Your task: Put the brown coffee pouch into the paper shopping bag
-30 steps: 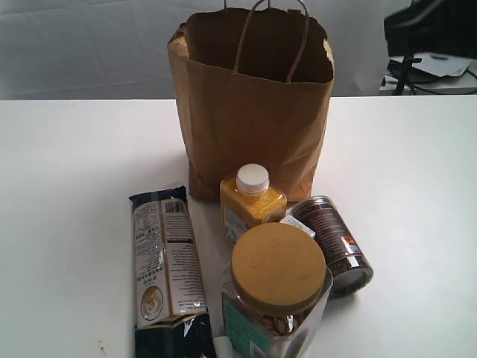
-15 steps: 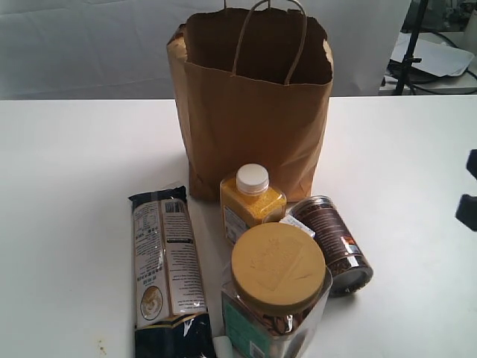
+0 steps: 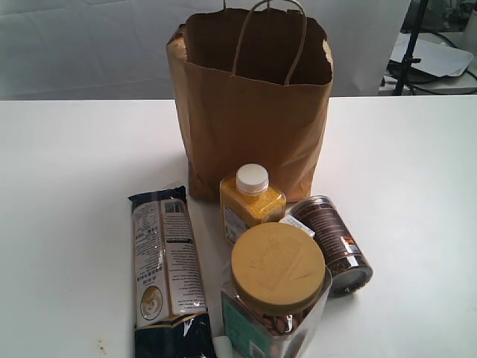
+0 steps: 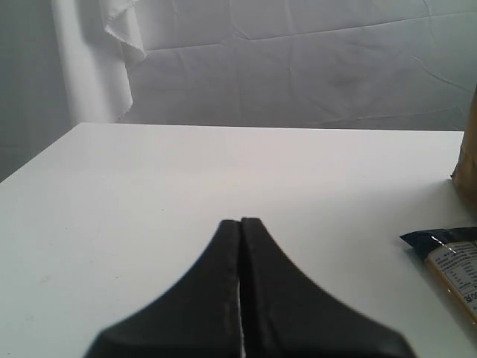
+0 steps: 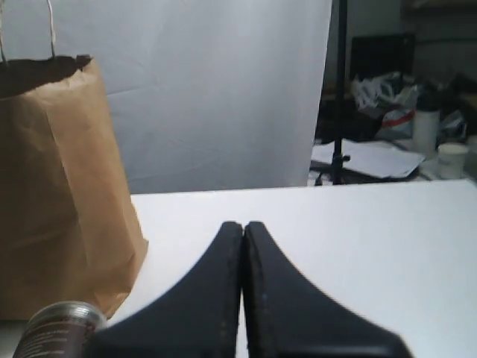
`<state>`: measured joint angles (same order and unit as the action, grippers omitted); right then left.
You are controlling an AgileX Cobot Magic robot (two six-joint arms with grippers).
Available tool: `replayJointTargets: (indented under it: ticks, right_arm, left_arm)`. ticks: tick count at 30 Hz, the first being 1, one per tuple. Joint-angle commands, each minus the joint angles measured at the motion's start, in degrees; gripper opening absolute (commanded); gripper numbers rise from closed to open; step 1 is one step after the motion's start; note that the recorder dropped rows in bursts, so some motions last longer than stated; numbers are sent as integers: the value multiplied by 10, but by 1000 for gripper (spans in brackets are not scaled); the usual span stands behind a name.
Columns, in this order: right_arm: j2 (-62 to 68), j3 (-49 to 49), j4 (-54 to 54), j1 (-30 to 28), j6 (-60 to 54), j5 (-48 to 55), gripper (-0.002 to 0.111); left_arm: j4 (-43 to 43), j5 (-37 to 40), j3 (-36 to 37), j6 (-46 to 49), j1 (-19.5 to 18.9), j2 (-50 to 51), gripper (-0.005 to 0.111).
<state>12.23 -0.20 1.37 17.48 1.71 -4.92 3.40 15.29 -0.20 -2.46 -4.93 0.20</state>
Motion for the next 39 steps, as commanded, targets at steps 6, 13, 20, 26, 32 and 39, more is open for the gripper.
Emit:
replayJointTargets:
  ticks: [6,13,20,26,32,39]
  right_arm:
    - [-122,2,-77,-32,-4,100,0]
    - [-122,2,-61,-33,-32,96,0]
    - [-122,2,-79,-33,3,101,0]
    - [-122,2,-79,-33,1,104,0]
    - [-122,2,-79,-33,1,99,0]
    - [-122,2,-79,-33,1,99,0]
  left_arm:
    - [3,-3,2,-1,-2,-2,0]
    - [3,-4,2,-1,-2,-2,0]
    - [3,-4,2,-1,-2,-2,0]
    - [3,-4,2,-1,-2,-2,0]
    - [3,-4,2,-1,-2,-2,0]
    - [3,-4,2,-1,-2,-2,0]
